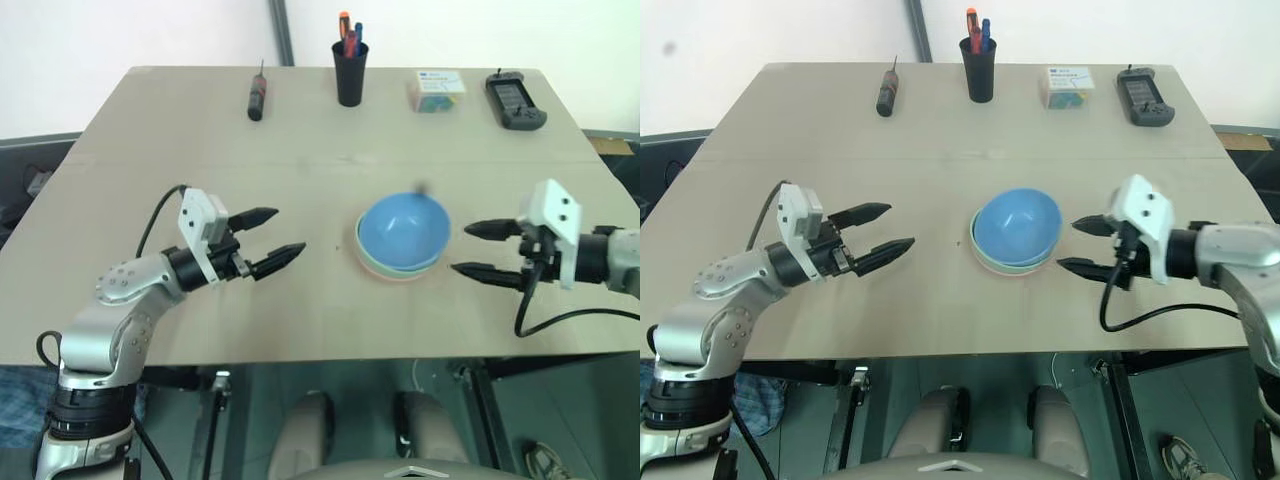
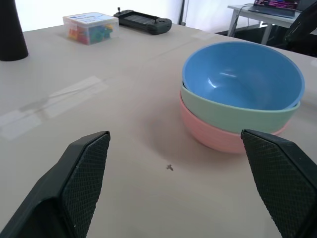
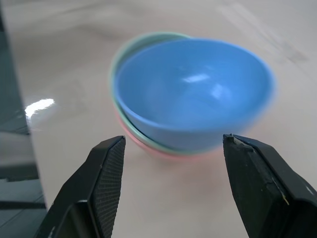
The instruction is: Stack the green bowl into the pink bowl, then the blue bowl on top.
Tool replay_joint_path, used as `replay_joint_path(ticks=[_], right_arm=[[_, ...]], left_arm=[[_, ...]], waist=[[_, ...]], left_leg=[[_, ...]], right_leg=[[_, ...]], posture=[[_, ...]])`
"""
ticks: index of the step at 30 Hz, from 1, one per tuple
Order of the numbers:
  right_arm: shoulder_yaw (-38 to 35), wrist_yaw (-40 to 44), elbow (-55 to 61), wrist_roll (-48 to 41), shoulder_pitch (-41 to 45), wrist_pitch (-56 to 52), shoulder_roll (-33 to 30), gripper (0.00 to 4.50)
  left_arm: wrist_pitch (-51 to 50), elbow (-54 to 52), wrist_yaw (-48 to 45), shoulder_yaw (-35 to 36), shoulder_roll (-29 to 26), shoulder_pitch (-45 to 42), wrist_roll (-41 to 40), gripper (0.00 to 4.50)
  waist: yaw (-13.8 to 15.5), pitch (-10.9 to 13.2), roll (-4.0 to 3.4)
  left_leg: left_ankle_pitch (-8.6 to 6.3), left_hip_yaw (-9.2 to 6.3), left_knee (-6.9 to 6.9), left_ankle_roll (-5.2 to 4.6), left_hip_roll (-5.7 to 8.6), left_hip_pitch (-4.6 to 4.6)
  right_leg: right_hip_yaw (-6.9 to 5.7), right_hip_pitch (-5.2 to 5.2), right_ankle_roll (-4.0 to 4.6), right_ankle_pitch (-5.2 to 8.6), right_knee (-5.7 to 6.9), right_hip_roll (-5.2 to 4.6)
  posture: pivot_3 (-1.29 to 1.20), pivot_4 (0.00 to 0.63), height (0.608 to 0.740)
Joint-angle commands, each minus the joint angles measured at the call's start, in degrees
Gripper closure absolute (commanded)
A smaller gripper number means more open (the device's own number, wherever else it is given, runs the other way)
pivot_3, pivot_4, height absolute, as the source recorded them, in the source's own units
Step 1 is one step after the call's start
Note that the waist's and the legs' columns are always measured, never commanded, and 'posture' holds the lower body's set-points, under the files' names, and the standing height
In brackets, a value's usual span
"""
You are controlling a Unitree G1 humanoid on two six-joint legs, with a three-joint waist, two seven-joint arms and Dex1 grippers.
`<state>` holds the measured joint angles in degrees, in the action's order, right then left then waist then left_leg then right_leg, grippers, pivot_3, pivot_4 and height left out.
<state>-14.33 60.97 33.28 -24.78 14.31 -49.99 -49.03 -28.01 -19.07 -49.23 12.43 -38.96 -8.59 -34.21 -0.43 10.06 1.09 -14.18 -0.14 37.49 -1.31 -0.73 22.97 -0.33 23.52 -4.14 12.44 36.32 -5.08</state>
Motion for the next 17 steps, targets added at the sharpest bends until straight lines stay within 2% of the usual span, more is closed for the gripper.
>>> replay_joint_path(ticks=[1,5,8,17], right_arm=[[-6.0,2.5,-1.6,-1.4,-6.8,8.4,0.3,1.19],[-8.6,5.2,-7.2,0.5,-14.1,21.7,1.4,1.19],[-9.5,6.3,-11.1,0.3,-17.0,27.2,1.9,1.19],[-8.6,5.9,-18.1,-0.4,-18.6,38.3,4.3,1.19]], left_arm=[[1.3,-3.6,2.1,2.3,-0.1,2.7,0.7,0.0],[4.4,-4.3,3.6,2.4,0.2,6.0,3.8,0.0],[7.3,-4.1,3.9,2.3,0.6,8.1,5.7,0.0],[11.1,-3.5,4.0,2.0,0.8,9.6,7.7,0.0]], waist=[[0.0,0.0,-0.01],[0.0,0.0,0.04],[-0.1,0.0,0.04],[0.0,0.0,0.04]], left_leg=[[0.0,0.03,0.0,0.0,0.0,-0.02],[0.0,0.12,0.02,0.0,0.0,-0.08],[0.0,0.14,0.09,0.0,-0.01,-0.09],[0.0,0.24,0.26,0.0,-0.06,-0.12]], right_leg=[[0.0,-0.01,0.0,0.0,0.01,0.0],[0.01,-0.08,0.0,0.0,0.03,0.01],[0.07,-0.08,-0.01,0.01,0.03,0.01],[0.08,-0.1,0.0,0.01,0.16,0.06]], posture=[[0.0,0.15,0.74],[0.0,0.15,0.74],[0.0,0.15,0.74],[0.0,0.15,0.74]])
